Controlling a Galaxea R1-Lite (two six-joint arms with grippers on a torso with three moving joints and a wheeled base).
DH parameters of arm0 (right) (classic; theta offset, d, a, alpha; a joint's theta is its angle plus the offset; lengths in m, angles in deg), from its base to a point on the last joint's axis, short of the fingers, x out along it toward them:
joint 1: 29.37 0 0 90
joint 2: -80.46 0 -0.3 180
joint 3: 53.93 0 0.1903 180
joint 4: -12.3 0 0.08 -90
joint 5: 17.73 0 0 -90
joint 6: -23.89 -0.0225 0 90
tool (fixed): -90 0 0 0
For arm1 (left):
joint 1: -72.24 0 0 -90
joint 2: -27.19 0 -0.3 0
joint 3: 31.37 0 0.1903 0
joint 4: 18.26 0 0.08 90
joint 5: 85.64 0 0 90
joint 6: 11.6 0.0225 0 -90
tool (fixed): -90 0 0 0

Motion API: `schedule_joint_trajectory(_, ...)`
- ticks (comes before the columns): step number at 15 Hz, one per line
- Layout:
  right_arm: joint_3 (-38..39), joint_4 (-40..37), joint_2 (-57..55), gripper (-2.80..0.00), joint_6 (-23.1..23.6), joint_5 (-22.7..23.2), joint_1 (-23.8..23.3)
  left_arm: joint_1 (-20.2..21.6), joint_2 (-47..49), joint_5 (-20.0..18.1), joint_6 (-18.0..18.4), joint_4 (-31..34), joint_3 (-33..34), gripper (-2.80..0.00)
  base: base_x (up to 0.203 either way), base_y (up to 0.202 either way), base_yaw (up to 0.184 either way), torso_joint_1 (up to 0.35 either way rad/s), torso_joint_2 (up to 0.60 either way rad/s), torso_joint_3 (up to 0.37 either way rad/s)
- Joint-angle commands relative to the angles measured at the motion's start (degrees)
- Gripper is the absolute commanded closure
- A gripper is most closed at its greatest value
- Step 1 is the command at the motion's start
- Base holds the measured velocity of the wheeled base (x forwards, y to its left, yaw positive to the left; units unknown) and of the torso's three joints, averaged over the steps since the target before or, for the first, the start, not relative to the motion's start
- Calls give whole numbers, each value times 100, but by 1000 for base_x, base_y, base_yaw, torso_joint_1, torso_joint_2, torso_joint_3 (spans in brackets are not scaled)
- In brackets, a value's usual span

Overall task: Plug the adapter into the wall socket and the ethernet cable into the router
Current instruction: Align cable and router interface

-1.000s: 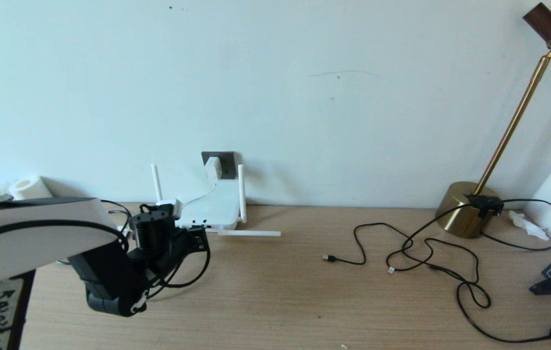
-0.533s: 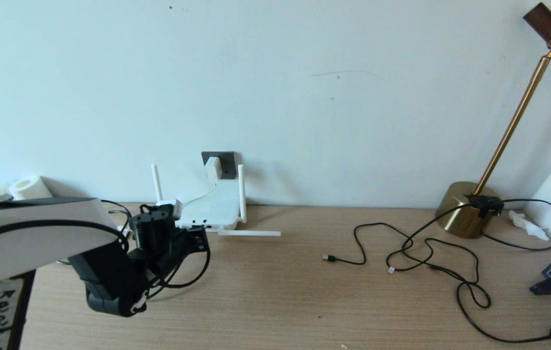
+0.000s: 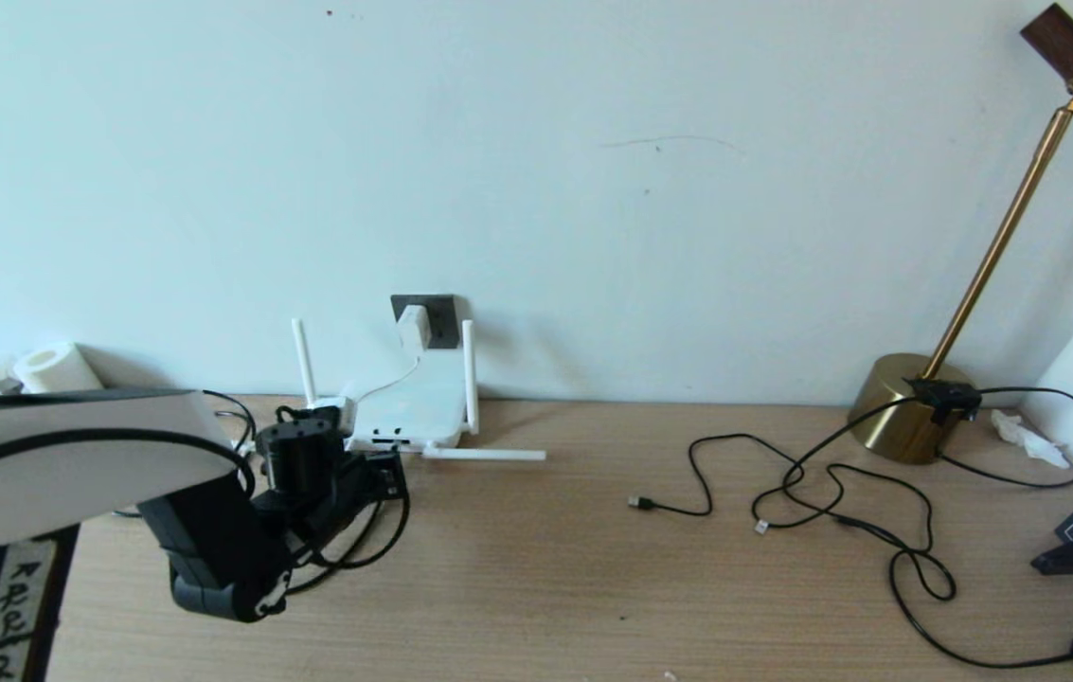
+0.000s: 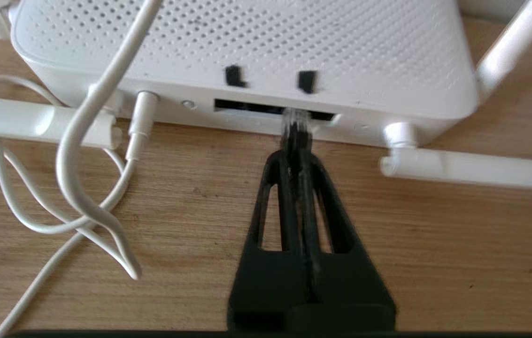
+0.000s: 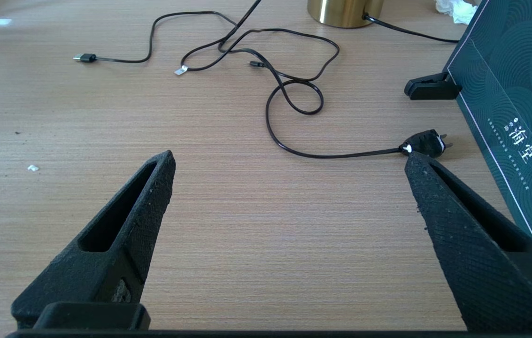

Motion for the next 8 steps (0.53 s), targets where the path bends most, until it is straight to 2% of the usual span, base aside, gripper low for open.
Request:
schedule_joint_trajectory(1,1,-7,-7,-280,-2,-2,-2,-1,10,12,-6,-66,10,0,0,0,0,0,0,0)
schedule_joint_trajectory(8,1,-5,-7,-280,4,-2,-2,-1,2,3,1,-75,28,0,0,0,0,0,0,0)
